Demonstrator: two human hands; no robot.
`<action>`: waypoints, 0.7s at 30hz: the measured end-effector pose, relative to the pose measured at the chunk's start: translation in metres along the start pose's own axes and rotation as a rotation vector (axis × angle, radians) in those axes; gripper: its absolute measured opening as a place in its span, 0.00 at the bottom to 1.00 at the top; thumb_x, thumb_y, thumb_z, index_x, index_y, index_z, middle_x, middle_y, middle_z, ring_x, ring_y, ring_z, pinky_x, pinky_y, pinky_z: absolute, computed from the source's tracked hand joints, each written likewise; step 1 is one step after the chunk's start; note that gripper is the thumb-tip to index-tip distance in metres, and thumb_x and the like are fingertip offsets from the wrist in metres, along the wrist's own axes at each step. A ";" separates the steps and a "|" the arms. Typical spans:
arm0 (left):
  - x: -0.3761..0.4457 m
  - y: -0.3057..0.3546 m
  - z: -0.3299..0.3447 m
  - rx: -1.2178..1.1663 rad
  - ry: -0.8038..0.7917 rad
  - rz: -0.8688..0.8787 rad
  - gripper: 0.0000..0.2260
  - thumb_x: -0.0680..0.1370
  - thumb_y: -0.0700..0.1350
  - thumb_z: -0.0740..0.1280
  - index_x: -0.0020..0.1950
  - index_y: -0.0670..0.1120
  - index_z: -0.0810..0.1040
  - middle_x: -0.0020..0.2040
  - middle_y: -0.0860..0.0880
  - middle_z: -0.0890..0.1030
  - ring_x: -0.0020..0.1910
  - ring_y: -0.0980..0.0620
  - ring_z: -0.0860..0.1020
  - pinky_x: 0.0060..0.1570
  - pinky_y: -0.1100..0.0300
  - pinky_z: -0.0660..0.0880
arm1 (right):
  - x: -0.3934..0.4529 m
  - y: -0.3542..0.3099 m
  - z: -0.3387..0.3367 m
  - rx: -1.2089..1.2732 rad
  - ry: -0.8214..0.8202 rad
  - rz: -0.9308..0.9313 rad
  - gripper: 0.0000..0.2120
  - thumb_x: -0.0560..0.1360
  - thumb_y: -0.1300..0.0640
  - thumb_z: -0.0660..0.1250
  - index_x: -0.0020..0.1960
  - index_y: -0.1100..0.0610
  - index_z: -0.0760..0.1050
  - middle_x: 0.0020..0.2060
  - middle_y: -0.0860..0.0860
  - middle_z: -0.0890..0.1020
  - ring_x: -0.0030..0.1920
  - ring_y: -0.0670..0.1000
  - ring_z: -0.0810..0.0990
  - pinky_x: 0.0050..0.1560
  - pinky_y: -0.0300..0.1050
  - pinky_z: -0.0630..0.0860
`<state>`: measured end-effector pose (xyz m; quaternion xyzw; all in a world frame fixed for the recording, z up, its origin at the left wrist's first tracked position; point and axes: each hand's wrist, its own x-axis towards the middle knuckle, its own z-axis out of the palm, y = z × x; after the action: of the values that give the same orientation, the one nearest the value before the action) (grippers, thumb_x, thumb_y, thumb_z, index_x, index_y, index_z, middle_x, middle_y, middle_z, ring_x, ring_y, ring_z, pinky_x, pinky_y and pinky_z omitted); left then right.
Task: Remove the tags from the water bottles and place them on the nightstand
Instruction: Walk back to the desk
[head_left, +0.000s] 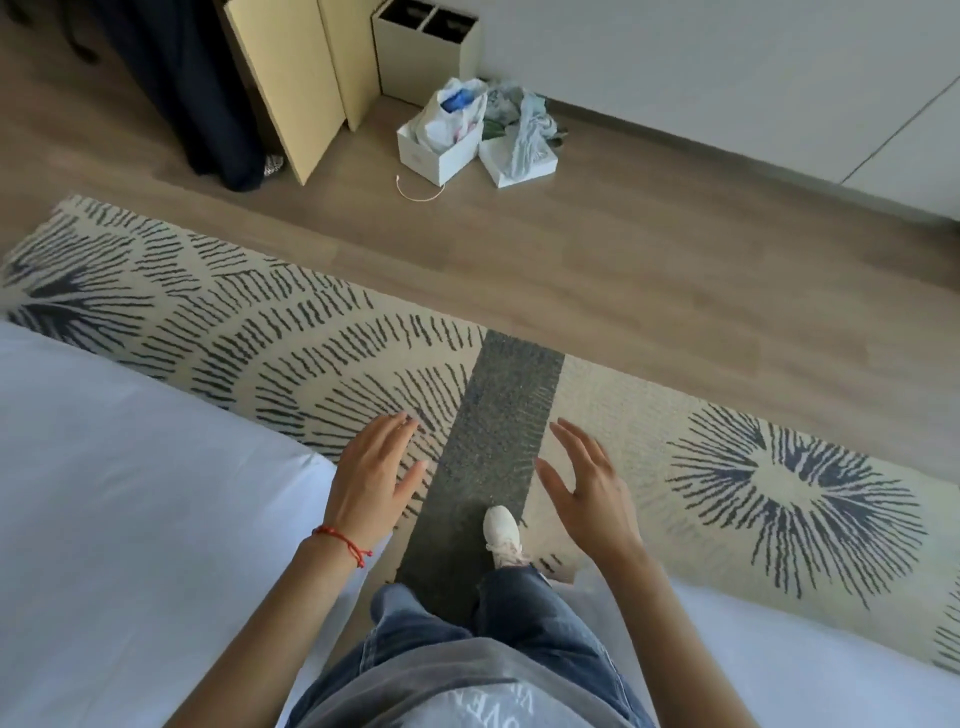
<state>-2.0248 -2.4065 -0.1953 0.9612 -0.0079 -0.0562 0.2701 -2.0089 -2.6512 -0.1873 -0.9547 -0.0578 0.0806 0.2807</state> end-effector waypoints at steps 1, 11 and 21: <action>0.010 0.001 -0.004 -0.006 0.017 -0.044 0.20 0.76 0.46 0.64 0.65 0.38 0.71 0.64 0.38 0.74 0.65 0.39 0.70 0.63 0.44 0.70 | 0.018 0.001 -0.005 -0.013 -0.029 -0.027 0.23 0.77 0.46 0.59 0.70 0.52 0.65 0.70 0.49 0.69 0.70 0.49 0.66 0.62 0.44 0.68; 0.087 -0.029 -0.052 -0.079 0.195 -0.366 0.36 0.76 0.65 0.42 0.65 0.38 0.71 0.64 0.38 0.74 0.66 0.39 0.70 0.64 0.44 0.68 | 0.203 -0.064 -0.007 -0.086 -0.268 -0.362 0.24 0.77 0.45 0.59 0.70 0.51 0.64 0.71 0.50 0.68 0.70 0.51 0.66 0.66 0.49 0.67; 0.150 -0.175 -0.144 -0.148 0.360 -0.655 0.27 0.76 0.56 0.53 0.67 0.40 0.68 0.68 0.40 0.70 0.69 0.42 0.65 0.67 0.45 0.65 | 0.352 -0.227 0.084 -0.079 -0.470 -0.614 0.24 0.78 0.45 0.58 0.71 0.52 0.63 0.71 0.49 0.66 0.71 0.49 0.63 0.70 0.50 0.63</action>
<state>-1.8620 -2.1894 -0.1799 0.8851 0.3516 0.0296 0.3035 -1.6944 -2.3622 -0.1761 -0.8584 -0.4067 0.2071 0.2340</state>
